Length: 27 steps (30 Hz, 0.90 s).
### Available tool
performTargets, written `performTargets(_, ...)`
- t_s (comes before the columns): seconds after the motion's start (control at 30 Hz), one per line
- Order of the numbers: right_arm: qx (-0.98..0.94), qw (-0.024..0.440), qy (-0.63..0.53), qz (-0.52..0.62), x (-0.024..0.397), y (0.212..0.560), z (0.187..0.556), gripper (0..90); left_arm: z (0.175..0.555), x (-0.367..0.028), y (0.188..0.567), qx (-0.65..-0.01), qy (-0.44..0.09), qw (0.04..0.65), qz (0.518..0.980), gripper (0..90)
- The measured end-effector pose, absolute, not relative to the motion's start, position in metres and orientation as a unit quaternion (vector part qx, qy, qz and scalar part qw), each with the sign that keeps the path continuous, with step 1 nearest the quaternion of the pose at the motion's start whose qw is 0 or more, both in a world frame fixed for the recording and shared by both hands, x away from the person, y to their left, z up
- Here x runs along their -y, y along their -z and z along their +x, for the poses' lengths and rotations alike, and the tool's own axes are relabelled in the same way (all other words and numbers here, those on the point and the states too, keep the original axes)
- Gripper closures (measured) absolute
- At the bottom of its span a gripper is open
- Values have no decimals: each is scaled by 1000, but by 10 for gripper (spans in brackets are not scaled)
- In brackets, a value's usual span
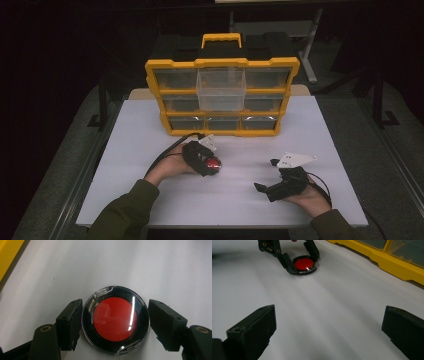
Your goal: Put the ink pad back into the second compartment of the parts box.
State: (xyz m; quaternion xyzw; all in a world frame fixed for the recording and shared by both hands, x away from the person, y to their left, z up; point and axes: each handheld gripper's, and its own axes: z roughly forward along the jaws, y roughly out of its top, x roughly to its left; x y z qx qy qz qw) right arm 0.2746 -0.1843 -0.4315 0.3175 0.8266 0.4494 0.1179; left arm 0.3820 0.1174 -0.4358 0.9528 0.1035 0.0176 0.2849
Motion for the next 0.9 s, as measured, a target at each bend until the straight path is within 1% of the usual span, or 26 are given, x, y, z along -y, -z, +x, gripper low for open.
performTargets(0.9,-830,116,-447,313,184,432,274,0,381,-147,394,-114,-13,321,940,301)
